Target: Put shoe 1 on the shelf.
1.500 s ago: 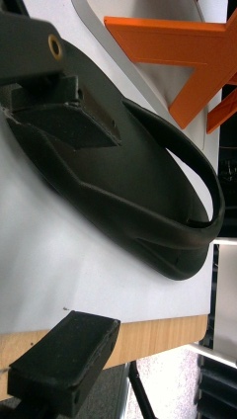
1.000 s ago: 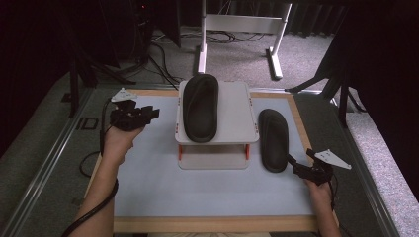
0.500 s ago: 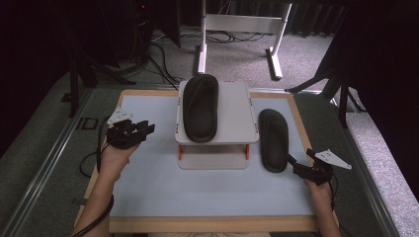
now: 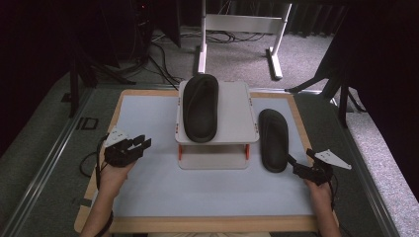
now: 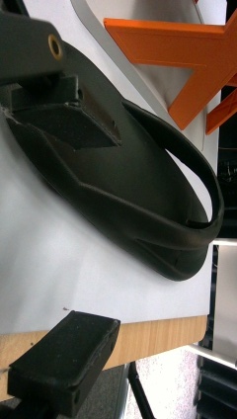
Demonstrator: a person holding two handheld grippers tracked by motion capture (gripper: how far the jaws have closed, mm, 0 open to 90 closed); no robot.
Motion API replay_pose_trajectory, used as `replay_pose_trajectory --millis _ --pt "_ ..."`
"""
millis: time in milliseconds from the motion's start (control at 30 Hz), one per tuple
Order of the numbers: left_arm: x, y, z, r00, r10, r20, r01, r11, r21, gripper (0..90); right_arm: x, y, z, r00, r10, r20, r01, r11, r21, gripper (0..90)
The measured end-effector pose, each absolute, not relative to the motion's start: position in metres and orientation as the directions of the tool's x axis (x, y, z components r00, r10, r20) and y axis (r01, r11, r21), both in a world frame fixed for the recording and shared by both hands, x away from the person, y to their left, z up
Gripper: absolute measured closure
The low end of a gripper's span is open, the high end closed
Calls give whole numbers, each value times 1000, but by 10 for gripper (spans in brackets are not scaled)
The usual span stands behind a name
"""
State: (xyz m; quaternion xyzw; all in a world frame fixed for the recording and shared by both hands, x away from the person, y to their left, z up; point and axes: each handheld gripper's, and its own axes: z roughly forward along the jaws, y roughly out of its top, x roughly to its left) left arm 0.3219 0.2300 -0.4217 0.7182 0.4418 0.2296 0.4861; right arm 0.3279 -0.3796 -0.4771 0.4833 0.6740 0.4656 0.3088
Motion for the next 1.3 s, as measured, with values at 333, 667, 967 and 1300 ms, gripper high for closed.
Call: replay_pose_trajectory --millis 333,667,967,1300 --pt "306 247 -454 478 874 -82 364 -112 925 626 328 -379 -477 -344 939 31 364 103 926 139" --pt "300 260 -476 441 893 -93 387 -96 917 444 328 -379 -477 -341 939 29 366 105 925 139" --pt "294 273 -484 330 942 -57 350 -66 935 122 329 -378 -477 -340 940 24 370 110 922 139" --pt "285 288 -489 227 968 -111 235 56 970 12 330 -377 -477 -322 947 24 387 108 916 130"
